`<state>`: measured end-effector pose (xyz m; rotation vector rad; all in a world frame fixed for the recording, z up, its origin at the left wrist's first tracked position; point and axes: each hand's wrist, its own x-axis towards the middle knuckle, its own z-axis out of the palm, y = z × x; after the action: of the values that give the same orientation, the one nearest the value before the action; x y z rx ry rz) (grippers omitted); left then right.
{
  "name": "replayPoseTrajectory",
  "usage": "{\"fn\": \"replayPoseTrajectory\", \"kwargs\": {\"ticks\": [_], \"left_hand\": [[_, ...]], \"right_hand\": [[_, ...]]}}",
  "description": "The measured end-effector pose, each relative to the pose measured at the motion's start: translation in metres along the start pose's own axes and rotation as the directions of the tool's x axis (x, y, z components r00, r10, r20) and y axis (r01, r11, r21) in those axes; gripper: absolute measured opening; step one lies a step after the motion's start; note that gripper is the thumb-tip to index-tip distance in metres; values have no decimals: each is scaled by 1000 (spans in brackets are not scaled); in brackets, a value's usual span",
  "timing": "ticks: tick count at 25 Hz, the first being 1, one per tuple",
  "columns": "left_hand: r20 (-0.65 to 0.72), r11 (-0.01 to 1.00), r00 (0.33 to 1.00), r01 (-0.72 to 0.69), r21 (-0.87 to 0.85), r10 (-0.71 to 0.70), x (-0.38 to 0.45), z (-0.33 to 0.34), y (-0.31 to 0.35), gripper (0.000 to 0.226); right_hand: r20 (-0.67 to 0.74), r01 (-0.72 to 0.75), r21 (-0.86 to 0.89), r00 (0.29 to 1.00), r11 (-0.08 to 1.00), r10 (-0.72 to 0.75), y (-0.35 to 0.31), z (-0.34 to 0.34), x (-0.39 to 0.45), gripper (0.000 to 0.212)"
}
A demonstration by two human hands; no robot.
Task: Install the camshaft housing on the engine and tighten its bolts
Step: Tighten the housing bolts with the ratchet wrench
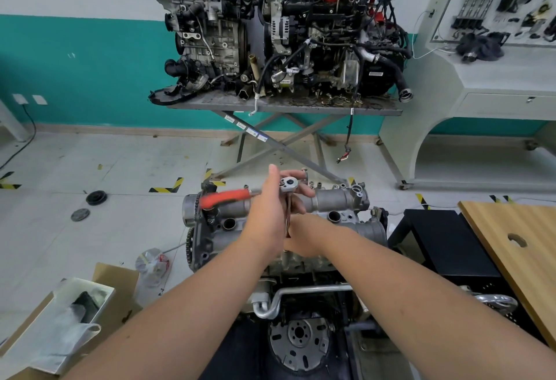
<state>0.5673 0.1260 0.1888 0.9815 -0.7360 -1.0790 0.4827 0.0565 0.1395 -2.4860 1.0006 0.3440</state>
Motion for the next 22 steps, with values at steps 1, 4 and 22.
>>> {"fn": "replayPoseTrajectory", "kwargs": {"ticks": [1,4,22], "left_hand": [[13,997,997,81,-13,-81,2,-2,6,52],[-26,955,959,285,87,-284,12,-2,25,42],[424,-217,876,-471,855,-230,13,23,68,38]], "right_hand": [[6,5,12,1000,1000,-5,2,2,-1,30],[27,-29,72,999,997,27,4,-2,-3,33],[49,-25,138,999,990,19,-1,-1,-11,40]]}}
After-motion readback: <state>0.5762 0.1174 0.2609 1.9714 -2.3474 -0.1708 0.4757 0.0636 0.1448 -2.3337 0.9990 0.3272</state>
